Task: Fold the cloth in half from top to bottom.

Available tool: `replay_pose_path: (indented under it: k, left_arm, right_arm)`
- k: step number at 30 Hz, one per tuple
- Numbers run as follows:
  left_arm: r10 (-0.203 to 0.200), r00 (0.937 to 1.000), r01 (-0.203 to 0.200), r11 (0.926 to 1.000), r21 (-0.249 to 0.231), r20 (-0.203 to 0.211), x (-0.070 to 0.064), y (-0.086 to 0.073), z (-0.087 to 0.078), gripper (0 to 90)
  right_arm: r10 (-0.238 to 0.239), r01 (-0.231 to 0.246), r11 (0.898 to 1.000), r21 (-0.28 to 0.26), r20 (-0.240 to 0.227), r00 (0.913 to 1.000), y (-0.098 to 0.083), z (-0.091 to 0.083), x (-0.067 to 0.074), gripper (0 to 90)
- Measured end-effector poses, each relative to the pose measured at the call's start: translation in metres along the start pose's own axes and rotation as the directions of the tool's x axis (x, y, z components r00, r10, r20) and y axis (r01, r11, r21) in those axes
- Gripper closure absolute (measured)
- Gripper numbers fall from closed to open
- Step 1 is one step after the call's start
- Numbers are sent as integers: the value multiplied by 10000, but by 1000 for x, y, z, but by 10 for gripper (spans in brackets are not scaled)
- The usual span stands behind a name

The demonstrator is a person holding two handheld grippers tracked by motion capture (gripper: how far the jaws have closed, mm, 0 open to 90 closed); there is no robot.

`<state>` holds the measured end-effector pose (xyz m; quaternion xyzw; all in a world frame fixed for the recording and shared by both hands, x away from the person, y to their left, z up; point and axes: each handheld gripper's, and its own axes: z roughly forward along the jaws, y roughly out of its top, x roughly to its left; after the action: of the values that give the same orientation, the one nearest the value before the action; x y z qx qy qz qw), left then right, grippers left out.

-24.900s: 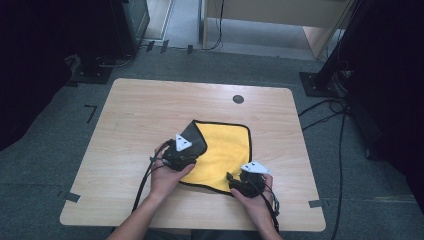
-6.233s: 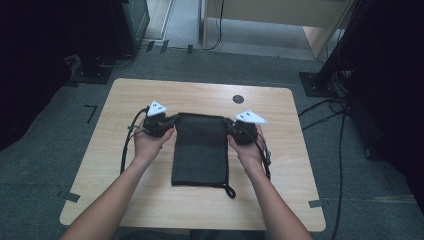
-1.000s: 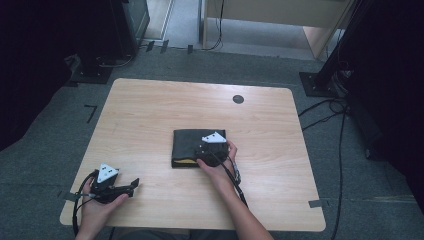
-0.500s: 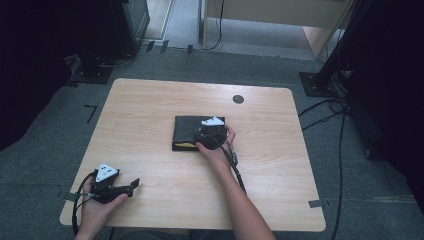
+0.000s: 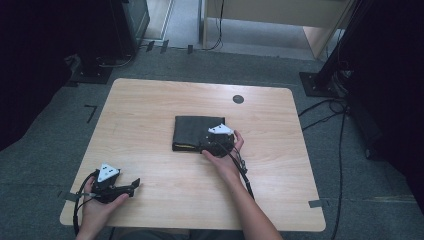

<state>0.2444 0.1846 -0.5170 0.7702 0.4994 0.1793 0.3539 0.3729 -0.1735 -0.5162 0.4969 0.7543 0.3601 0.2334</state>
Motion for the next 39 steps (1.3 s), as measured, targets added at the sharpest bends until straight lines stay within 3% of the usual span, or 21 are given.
replay_pose_path:
  k: [4, 8, 13, 21, 24, 33, 39]
  left_arm:
    - [40, 10000, -40, 10000, 27, -19, 0, 0, 0, 142]
    - [65, 10000, -65, 10000, 27, -53, -1, 0, 0, 142]
    - [97, 9999, -97, 9999, 32, -97, -1, 0, 0, 142]
    - [383, 9987, -378, 9992, 155, -345, -5, 0, 1, 141]
    - [495, 9978, -486, 9986, 207, -439, -6, 0, 1, 140]
    - [653, 9963, -638, 9976, 272, -562, -8, 0, 2, 138]
    - [654, 9963, -639, 9976, 276, -563, -8, 0, 2, 138]
  right_arm:
    - [-326, 326, 9995, 14, 142, 9994, -4, -7, -1, 149]
    - [-253, 254, 9997, -37, 121, 9996, -7, -15, -8, 148]
    - [183, -183, 9998, 10, -403, 9990, -10, -27, -16, 138]
    - [-8, -12, 9999, -166, -1198, 9928, -21, -65, -26, 80]
    - [-124, 104, 9998, -160, -1300, 9914, -30, -80, -33, 62]
    - [457, -463, 9989, -76, -626, 9970, -62, -119, -68, 0]
    - [980, -979, 9952, 93, -150, 9951, -84, -139, -95, 0]
